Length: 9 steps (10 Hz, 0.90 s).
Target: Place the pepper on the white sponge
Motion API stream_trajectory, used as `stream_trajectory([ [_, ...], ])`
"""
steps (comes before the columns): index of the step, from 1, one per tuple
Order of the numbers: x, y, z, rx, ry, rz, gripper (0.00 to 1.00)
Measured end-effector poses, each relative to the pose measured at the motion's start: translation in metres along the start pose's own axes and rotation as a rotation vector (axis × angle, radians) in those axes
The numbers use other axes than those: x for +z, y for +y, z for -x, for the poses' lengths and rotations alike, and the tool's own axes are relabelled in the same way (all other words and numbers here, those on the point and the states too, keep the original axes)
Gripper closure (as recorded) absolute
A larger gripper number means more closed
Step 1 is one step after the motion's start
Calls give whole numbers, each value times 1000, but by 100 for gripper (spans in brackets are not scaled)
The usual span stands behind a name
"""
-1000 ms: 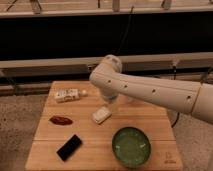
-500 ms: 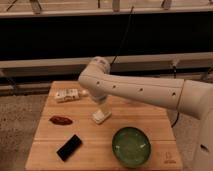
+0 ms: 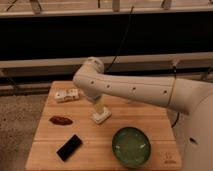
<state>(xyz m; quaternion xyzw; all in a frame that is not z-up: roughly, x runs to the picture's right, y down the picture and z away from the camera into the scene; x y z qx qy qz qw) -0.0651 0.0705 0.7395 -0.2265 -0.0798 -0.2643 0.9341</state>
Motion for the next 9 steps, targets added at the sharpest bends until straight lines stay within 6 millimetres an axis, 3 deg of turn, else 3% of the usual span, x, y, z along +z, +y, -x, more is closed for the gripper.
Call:
stream_trajectory([
  [4,8,-11,6,-42,-25,-23,20],
  [7,19,-32,33,-67,-50,-53,20],
  [9,32,-38,41,-85,-66,-58,20],
])
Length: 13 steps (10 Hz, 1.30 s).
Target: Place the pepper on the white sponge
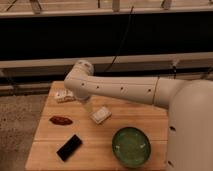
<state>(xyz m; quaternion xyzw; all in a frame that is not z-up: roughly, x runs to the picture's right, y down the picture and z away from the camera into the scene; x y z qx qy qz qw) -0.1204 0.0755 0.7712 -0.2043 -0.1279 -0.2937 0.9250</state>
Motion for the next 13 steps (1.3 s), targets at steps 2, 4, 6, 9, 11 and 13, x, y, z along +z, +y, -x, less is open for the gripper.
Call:
stream_trajectory([
  [2,13,-6,11,-19,-17,-2,20],
  [4,24,-15,24,-39,-33,-5,20],
  [6,41,-19,34,-62,-53,-8,20],
  [9,57,-27,55,-113,-72,5,20],
  [11,68,-27,67,-145,-87,19,20],
  [13,77,-25,78,-178,-92,48,20],
])
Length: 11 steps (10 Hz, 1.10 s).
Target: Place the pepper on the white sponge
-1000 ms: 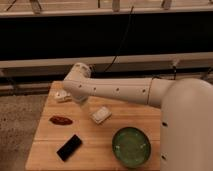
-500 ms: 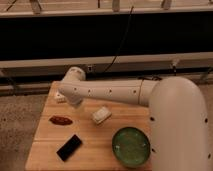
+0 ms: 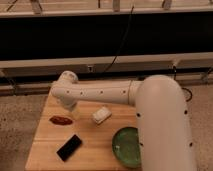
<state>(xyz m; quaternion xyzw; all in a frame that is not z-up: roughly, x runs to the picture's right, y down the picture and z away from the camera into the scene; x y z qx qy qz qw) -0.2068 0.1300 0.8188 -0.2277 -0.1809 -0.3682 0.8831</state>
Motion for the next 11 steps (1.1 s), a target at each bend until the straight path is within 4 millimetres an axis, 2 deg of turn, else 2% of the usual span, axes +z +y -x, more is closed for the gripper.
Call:
stream_trajectory([
  [3,14,2,11,-48,5,31,20],
  [6,29,-8,26,-92,-5,60,20],
  [11,41,-16,33,-90,-34,71,20],
])
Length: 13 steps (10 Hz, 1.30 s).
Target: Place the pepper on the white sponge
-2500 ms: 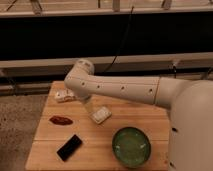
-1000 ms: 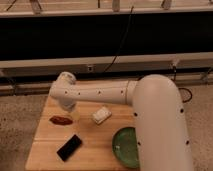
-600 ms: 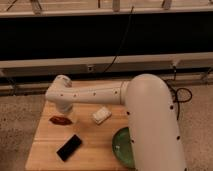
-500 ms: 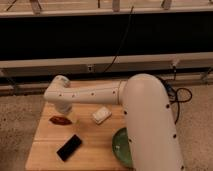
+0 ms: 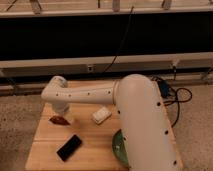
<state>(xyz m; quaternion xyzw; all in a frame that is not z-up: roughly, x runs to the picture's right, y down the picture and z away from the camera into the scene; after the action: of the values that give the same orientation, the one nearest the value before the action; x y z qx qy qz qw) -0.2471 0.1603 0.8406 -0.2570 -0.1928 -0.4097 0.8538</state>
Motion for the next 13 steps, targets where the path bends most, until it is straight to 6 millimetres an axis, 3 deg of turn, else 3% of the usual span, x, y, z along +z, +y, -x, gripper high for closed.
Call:
stream_trajectory([
  [13,19,-12,4,8,-43,14,20],
])
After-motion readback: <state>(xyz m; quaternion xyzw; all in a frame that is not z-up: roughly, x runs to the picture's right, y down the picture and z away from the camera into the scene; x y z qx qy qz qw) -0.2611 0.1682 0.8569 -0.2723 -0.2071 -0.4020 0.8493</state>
